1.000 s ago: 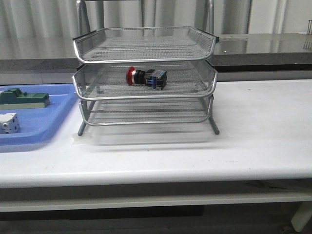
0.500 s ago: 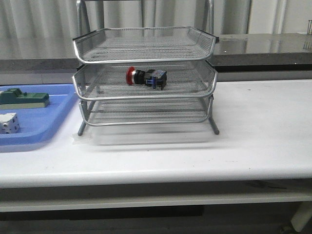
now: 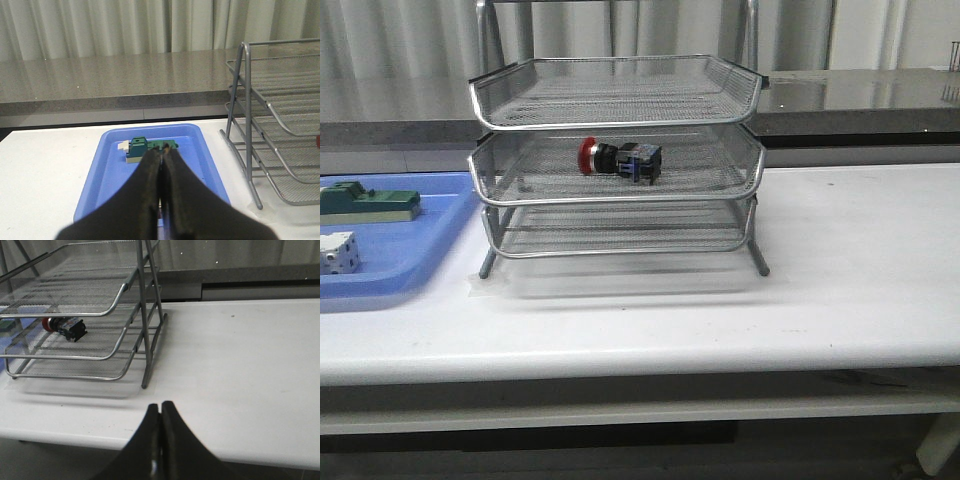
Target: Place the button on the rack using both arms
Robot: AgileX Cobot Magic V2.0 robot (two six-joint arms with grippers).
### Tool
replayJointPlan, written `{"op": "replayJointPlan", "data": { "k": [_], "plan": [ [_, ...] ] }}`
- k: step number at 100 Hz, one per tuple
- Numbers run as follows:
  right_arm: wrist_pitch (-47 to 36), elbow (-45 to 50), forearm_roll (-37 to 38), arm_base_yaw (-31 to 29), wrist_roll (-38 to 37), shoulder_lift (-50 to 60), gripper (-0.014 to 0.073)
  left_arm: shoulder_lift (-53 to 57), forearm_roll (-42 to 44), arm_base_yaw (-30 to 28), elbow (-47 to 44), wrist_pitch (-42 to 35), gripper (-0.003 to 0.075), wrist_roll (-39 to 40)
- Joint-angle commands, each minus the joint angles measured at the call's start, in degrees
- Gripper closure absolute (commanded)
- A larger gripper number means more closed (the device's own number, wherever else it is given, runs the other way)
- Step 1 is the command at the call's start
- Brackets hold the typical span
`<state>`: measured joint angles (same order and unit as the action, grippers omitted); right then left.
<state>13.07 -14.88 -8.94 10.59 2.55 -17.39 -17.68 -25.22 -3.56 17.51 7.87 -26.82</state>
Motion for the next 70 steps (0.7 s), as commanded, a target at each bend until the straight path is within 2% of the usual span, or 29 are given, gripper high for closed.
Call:
{"op": "replayJointPlan", "data": {
  "k": [1, 29, 43, 70],
  "plan": [
    [-6.38, 1.08, 2.95, -0.42, -1.63, 3.61, 0.0651, -0.35, -0.74, -0.18, 1.62, -4.39, 0.0741, 0.57],
    [-6.29, 7.31, 4.65, -6.25, -1.69, 14.65, 0.0651, -0.35, -0.74, -0.18, 1.62, -4.39, 0.0741, 0.57],
    [-6.31, 9.62, 4.86, -6.84, -1.88, 19.27, 0.0651, -0.35, -0.74, -0.18, 1.62, -4.39, 0.0741, 0.57],
    [-6.87, 13.12, 7.39, -6.84, -4.77, 19.14, 0.0651, -0.35, -0.74, -0.18, 1.62, -4.39, 0.0741, 0.57]
  ]
}}
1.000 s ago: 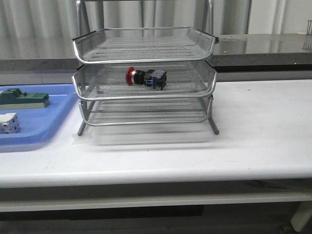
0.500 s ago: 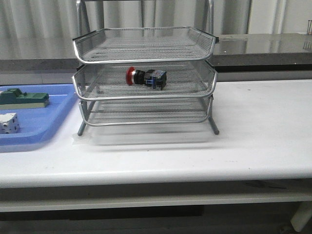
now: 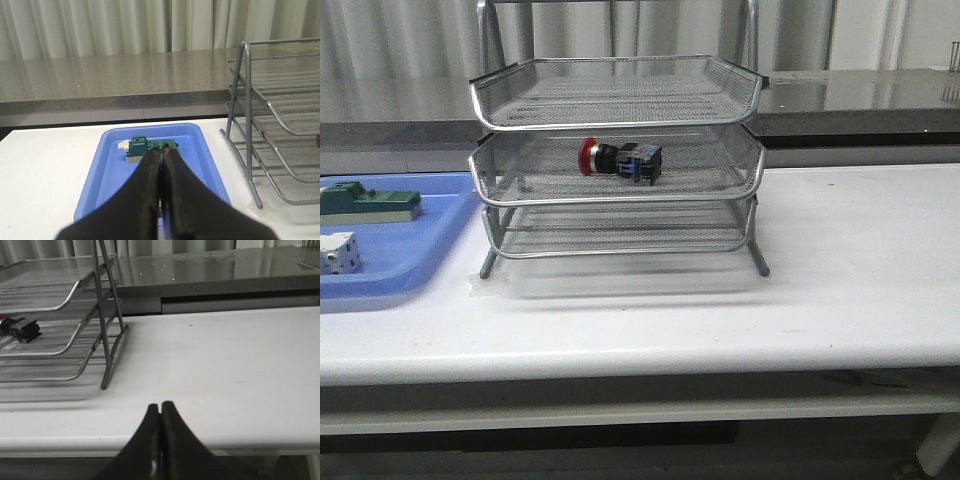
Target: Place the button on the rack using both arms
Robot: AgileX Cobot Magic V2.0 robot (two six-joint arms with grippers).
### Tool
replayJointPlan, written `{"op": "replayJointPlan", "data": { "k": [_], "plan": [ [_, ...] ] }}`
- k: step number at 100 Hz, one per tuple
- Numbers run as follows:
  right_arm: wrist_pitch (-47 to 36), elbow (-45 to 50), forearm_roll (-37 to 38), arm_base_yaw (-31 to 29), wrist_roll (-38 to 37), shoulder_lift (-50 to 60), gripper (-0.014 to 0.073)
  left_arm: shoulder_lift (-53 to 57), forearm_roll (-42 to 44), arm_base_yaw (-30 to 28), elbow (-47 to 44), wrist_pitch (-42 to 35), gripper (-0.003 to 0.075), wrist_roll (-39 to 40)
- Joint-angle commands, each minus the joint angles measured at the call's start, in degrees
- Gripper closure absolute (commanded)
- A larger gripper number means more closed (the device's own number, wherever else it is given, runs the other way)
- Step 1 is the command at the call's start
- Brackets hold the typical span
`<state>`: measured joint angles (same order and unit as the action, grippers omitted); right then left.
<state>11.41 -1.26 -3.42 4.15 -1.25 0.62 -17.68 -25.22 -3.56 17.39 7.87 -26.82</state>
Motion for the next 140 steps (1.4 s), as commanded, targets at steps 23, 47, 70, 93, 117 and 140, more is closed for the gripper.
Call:
{"op": "replayJointPlan", "data": {
  "k": [23, 47, 70, 93, 117, 140],
  "plan": [
    [-6.60, 1.79, 2.70, -0.40, -2.02, 1.12, 0.0651, -0.35, -0.74, -0.18, 1.74, -4.39, 0.0741, 0.57],
    [-7.78, 1.79, 2.74, -0.40, -2.02, 1.12, 0.0651, -0.35, -0.74, -0.18, 1.74, -4.39, 0.0741, 0.57],
    [-7.78, 1.79, 2.74, -0.40, -2.02, 1.12, 0.0651, -0.35, -0.74, -0.18, 1.74, -4.39, 0.0741, 0.57],
    [-7.78, 1.79, 2.74, -0.40, -2.02, 1.12, 0.0651, -0.35, -0.74, -0.18, 1.74, -4.39, 0.0741, 0.57],
    [-7.78, 1.79, 2.74, -0.40, -2.02, 1.12, 0.0651, -0.35, -0.74, -0.18, 1.74, -4.39, 0.0741, 0.57],
    [-7.78, 1.79, 2.74, -0.40, -2.02, 1.12, 0.0651, -0.35, -0.74, -0.18, 1.74, -4.39, 0.0741, 0.57]
  ]
}}
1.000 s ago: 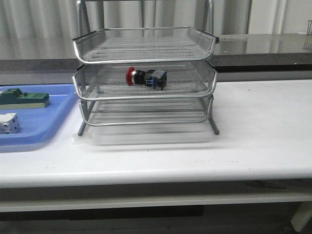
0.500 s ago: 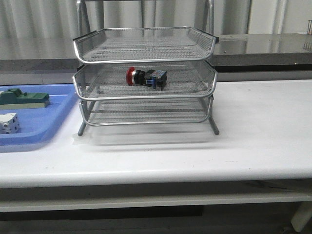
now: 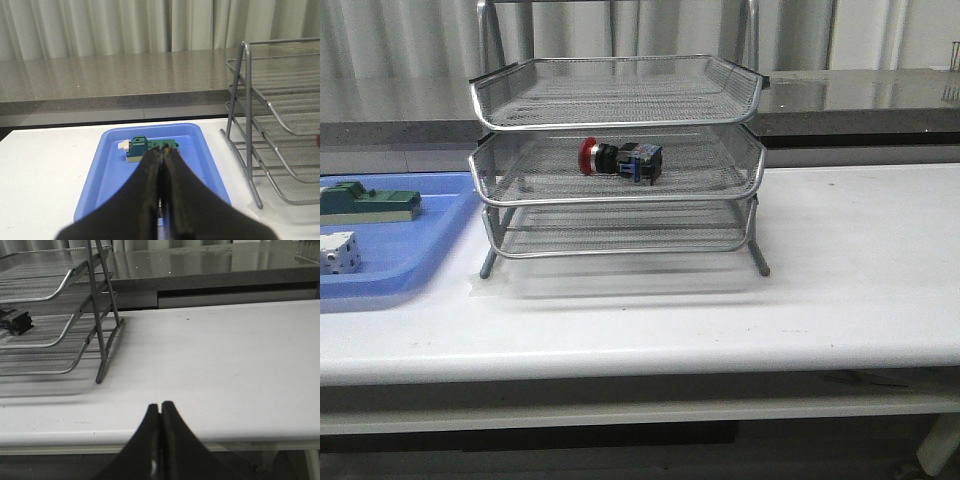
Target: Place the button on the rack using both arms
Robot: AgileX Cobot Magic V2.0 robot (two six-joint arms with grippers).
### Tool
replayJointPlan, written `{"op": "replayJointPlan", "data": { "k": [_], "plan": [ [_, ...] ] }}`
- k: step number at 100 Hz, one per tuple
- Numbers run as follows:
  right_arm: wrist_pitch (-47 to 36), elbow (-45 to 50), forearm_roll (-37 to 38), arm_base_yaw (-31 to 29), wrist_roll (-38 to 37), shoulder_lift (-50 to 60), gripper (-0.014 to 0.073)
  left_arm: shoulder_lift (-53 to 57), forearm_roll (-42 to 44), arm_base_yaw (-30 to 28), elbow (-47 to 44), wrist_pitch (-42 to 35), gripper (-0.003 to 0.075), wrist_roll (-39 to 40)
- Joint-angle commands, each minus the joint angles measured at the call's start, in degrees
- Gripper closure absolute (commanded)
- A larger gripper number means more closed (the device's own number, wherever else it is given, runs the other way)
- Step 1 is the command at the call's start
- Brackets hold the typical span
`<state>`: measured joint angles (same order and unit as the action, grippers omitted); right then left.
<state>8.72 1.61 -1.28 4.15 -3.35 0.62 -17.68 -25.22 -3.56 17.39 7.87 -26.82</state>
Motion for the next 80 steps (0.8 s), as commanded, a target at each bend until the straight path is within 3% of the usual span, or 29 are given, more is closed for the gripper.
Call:
{"op": "replayJointPlan", "data": {
  "k": [1, 27, 41, 66, 80],
  "plan": [
    [-5.09, -1.09, 0.61, -0.40, 0.07, 1.12, 0.0651, -0.35, -0.74, -0.18, 1.74, -4.39, 0.0741, 0.57],
    [-5.09, -1.09, 0.61, -0.40, 0.07, 1.12, 0.0651, -0.35, -0.18, -0.18, 1.63, -4.39, 0.0741, 0.57],
    [-5.09, -1.09, 0.61, -0.40, 0.07, 1.12, 0.0651, -0.35, 6.76, 0.93, 0.19, -4.39, 0.0741, 1.22],
    [-5.09, -1.09, 0.61, -0.40, 0.07, 1.12, 0.0651, -0.35, 24.71, 5.23, -5.52, -7.87, 0.0741, 20.07],
    [-5.09, -1.09, 0.61, -0.40, 0.07, 1.12, 0.0651, 1.78, 27.10, 6.05, -9.73, -13.11, 0.0741, 22.48]
  ]
}}
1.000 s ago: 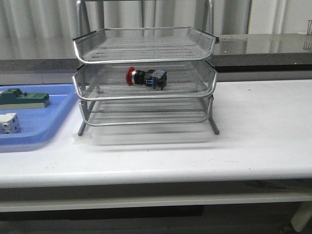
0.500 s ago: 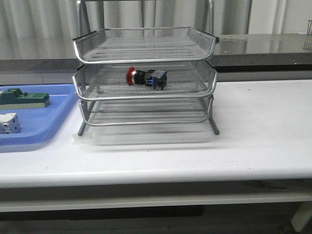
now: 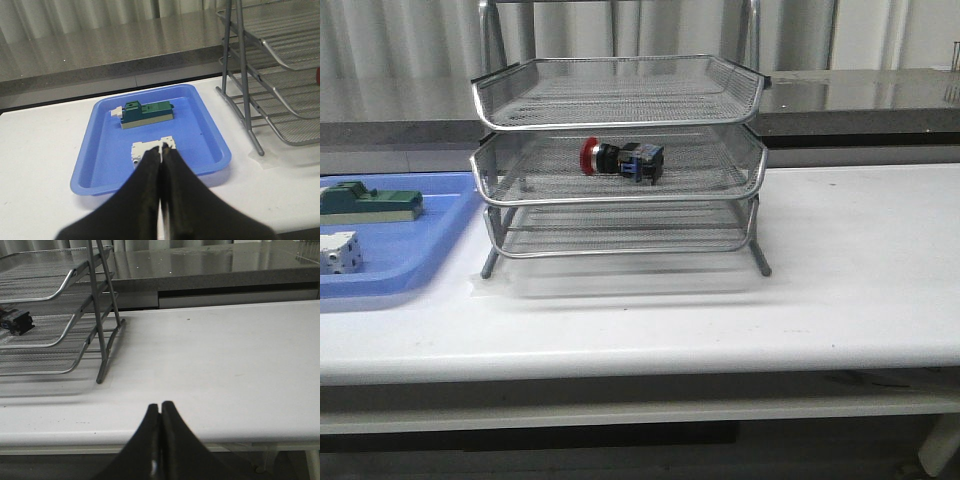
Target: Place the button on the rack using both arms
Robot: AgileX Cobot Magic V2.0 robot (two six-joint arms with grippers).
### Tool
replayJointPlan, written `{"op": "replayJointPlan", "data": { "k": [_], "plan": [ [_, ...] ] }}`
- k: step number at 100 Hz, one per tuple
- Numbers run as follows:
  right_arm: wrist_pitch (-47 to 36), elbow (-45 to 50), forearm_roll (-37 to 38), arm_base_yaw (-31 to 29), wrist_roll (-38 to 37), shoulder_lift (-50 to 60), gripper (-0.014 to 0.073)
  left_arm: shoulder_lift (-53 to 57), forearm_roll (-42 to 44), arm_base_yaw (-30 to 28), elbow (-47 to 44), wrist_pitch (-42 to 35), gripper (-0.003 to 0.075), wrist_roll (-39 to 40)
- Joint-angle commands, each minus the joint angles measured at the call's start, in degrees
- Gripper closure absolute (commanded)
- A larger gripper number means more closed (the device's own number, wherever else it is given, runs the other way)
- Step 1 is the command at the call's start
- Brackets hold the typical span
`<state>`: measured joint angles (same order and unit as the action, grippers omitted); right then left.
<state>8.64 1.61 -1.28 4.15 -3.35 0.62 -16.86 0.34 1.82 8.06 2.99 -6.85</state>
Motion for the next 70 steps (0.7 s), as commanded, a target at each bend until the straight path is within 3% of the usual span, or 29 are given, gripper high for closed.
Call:
{"op": "replayJointPlan", "data": {
  "k": [1, 50, 70],
  "plan": [
    [-5.01, -1.09, 0.61, -0.40, 0.07, 1.12, 0.0651, 1.40, 1.54, 0.67, -0.82, -8.64, 0.0741, 2.51],
    [-5.01, -1.09, 0.61, -0.40, 0.07, 1.12, 0.0651, 18.32, -0.34, -3.87, -10.95, -9.53, 0.0741, 2.64],
    [-4.93, -1.09, 0.61, -0.40, 0.07, 1.12, 0.0651, 18.95, -1.39, -4.86, -11.07, -8.50, 0.0741, 2.64]
  ]
}}
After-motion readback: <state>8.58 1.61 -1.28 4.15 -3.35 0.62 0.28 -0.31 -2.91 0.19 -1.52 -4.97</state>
